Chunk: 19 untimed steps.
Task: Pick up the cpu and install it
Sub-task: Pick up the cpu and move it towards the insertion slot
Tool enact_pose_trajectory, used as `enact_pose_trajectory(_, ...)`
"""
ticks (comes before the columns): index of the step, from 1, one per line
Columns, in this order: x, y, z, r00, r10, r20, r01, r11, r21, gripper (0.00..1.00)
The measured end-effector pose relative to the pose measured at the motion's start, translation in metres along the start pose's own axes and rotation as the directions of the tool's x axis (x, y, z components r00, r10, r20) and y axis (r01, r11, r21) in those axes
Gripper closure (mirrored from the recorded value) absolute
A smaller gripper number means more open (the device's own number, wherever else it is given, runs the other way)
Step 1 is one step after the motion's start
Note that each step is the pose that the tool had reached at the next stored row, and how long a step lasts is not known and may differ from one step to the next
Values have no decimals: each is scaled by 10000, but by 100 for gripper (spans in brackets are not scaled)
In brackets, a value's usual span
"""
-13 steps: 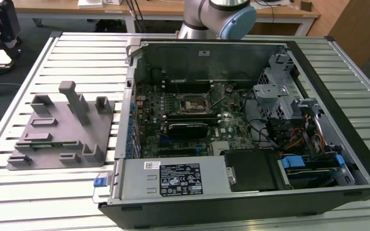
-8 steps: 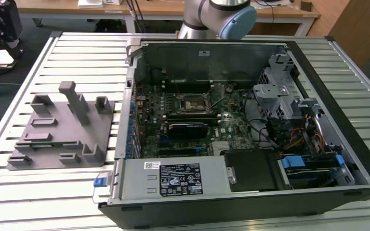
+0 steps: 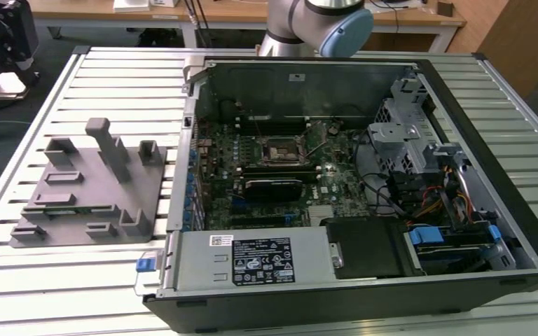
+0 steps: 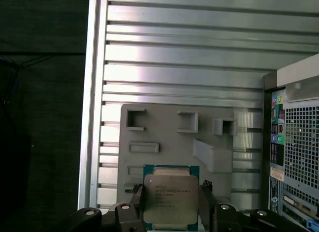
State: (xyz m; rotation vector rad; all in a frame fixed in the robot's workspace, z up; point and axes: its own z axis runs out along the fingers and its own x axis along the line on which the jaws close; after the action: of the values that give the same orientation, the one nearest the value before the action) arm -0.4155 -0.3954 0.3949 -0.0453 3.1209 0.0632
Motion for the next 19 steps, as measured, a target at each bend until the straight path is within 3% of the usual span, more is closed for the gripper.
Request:
enact_pose_trajectory(13,-154,-5,3,10000,0,-1,0,10000,0,47)
enact_pose_trajectory(19,-279,-8,5,10000,0,0,0,10000,0,47)
